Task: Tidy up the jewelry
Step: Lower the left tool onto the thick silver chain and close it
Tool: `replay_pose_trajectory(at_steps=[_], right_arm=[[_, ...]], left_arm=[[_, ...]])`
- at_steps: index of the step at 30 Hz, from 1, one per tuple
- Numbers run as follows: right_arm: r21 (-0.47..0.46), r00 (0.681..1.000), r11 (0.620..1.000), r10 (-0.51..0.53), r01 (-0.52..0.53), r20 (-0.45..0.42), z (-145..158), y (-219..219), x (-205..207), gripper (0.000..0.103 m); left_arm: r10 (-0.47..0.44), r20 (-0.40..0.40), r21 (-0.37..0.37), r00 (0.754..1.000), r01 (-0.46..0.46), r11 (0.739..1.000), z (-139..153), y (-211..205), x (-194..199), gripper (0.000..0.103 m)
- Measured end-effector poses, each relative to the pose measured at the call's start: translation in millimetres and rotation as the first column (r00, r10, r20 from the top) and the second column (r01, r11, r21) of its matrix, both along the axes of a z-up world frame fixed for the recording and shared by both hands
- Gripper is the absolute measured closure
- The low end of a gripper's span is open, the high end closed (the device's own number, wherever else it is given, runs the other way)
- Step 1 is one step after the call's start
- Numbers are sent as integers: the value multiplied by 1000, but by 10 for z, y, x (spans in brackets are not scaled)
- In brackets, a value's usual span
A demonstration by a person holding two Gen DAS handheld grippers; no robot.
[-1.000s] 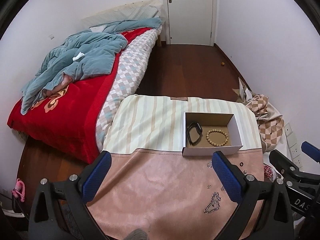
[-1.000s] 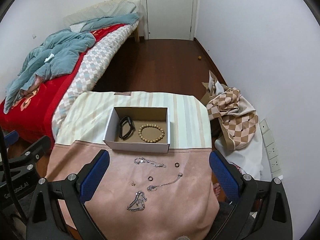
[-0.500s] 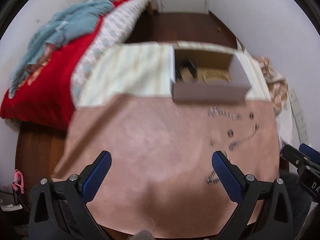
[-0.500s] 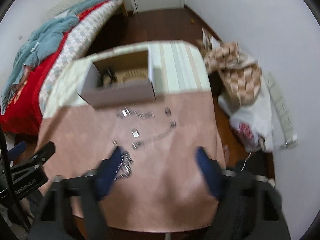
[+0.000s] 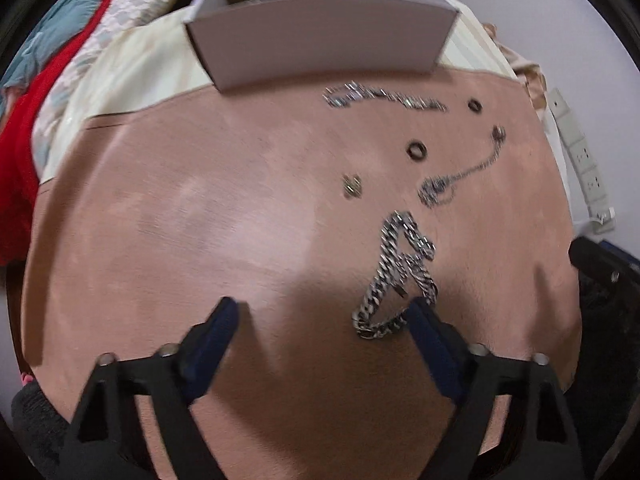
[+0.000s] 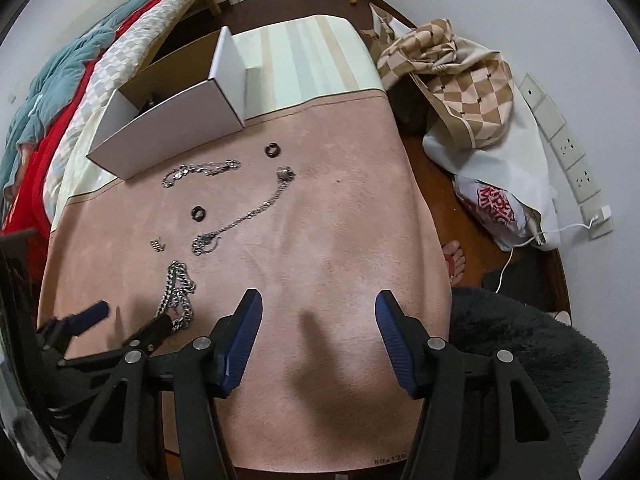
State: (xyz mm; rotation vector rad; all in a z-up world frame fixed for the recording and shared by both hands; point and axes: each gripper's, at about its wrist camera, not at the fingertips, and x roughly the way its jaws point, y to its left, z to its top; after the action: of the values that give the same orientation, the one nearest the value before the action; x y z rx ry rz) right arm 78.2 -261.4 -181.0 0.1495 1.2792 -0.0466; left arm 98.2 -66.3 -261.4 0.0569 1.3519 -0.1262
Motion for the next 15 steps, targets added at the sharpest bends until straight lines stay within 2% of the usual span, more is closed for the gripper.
replay_pose_trajectory(at_steps=[2, 3, 4, 6, 10, 15], right_arm=[[1, 1000, 1000, -12, 12, -5, -23, -28, -1, 42], [0, 1000, 1000, -18, 18, -8, -20, -31, 9, 42], [-1, 1000, 1000, -23, 23, -8, -27, -45, 9, 42], [2, 999, 999, -34, 34, -11, -32, -73, 20, 42], [9, 999, 999, -44, 44, -3, -3, -89, 31, 42], [26, 999, 999, -47, 46, 12, 40, -58, 56, 42]], left_arm=[[-29, 27, -15, 999, 30, 999, 29, -52, -29, 30], [-48, 38, -29, 998, 49, 998, 49, -82, -43, 43], [-69, 50, -40, 996, 71, 997, 76, -121, -55, 65], [-104, 41, -89, 994, 107, 990, 116, -182, -42, 91], [-74, 50, -97, 996, 78, 992, 149, -75, 10, 100], [17, 81, -140, 997, -5, 990, 313, 245, 60, 103]])
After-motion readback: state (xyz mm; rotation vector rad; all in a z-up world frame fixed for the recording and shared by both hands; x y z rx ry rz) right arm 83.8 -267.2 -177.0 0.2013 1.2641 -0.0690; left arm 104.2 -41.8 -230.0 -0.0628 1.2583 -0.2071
